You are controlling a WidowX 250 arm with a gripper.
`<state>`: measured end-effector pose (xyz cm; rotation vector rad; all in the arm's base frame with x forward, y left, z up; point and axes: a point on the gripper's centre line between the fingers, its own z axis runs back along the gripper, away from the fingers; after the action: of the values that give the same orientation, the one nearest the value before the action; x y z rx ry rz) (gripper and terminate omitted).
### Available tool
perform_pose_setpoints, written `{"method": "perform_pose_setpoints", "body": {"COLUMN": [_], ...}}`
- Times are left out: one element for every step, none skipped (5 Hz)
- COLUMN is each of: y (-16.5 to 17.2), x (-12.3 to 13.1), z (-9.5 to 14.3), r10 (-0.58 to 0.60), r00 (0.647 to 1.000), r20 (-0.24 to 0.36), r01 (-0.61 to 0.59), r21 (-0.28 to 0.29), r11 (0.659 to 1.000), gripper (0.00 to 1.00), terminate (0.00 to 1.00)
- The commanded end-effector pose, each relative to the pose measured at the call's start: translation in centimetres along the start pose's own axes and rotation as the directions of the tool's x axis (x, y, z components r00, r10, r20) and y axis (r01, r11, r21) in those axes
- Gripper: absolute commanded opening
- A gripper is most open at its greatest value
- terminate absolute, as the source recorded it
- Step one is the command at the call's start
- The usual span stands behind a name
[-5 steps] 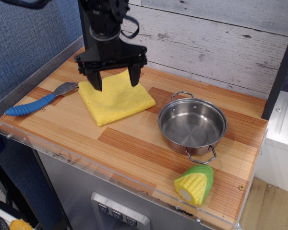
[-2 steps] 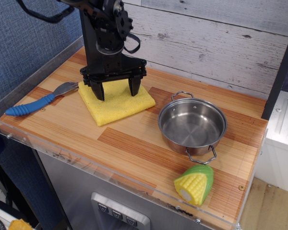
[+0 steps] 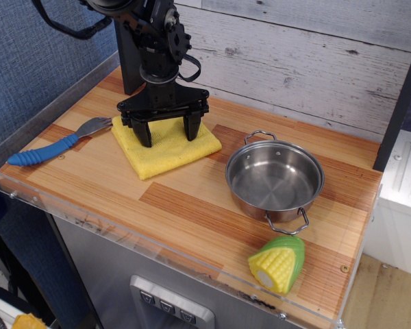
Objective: Move and place the yellow cloth at the center bottom of the table.
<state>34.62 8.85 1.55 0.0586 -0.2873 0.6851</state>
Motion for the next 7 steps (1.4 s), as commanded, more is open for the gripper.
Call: {"method": "perform_pose_setpoints", "body": {"y": [-1.0,-2.0,-2.9,-3.3,-3.1,-2.1,-0.2], "x": [-1.0,-3.1,-5.2,-7.6,-9.7,-11.3,-12.2], "z": [1.0,1.2,1.7,2.1,2.5,2.6,2.7], "r10": [-0.002,-0.054,-0.105,-0.142,-0.167,-0.191,-0.17], "r00": [1.0,0.998,0.994,0.99,0.986,0.981,0.985], "r20": [0.028,0.016,0.005,-0.009,-0.024,-0.03,-0.032], "r01": [0.003,0.055,0.105,0.141,0.165,0.19,0.169], "r21": [-0.028,-0.027,-0.039,-0.051,-0.06,-0.047,-0.021], "r11": [1.0,0.998,0.994,0.989,0.984,0.981,0.985], "gripper": [1.0,1.0,1.0,1.0,1.0,1.0,1.0], "terminate": [0.0,0.0,0.0,0.0,0.0,0.0,0.0]}}
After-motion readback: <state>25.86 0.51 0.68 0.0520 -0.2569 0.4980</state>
